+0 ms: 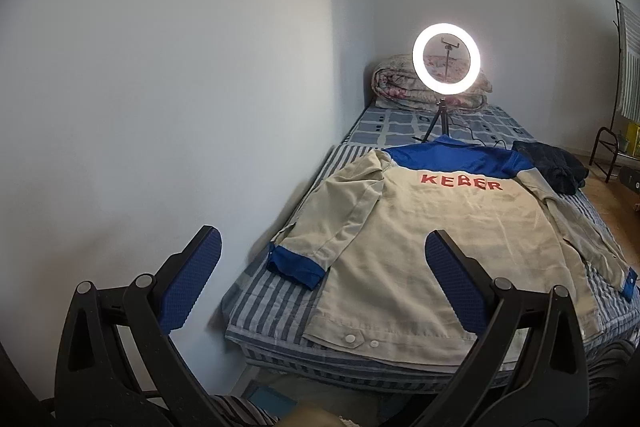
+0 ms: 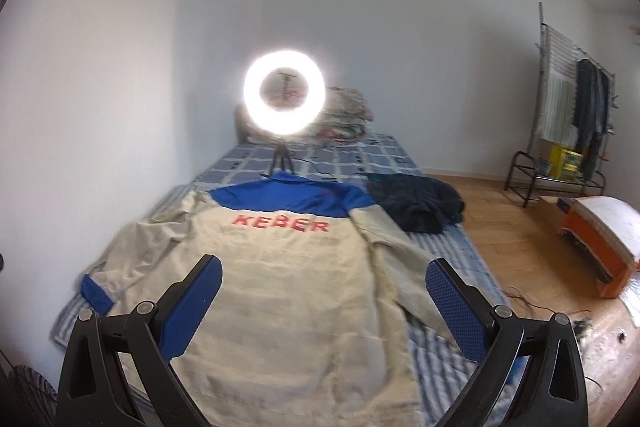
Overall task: Fold large clothes
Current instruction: 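Move the right tool down to the blue cuff of a jacket sleeve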
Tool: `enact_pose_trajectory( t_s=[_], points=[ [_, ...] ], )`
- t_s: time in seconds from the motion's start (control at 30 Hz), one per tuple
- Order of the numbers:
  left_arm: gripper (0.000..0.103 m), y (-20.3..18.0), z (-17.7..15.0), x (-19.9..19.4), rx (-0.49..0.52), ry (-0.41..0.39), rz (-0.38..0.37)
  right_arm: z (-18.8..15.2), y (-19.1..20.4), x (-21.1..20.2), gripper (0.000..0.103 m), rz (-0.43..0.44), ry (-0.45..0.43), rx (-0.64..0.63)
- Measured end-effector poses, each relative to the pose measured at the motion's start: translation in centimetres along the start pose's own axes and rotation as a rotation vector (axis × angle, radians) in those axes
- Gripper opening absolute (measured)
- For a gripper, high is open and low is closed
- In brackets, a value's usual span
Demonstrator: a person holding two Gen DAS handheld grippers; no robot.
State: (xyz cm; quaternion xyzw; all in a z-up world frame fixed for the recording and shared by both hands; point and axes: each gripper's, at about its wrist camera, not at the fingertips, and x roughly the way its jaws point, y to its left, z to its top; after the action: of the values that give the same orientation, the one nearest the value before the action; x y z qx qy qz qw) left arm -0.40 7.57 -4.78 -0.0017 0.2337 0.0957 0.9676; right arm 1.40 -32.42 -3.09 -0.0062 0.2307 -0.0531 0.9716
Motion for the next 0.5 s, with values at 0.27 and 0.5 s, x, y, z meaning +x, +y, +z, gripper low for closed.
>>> enact_pose_trajectory(
  t_s=[0.27, 0.5],
  points=[
    [0.103, 2.9, -3.1, 1.7, -0.037, 0.081, -0.004, -0.3, 7.4, 6.0, 0.099, 0.259, 0.08, -0.052],
    [0.1, 4.3, -5.2, 2.2, -0.057, 0.136, -0.024, -2.3, 16.0, 12.7, 0.078, 0.469, 0.281, -0.113]
  ],
)
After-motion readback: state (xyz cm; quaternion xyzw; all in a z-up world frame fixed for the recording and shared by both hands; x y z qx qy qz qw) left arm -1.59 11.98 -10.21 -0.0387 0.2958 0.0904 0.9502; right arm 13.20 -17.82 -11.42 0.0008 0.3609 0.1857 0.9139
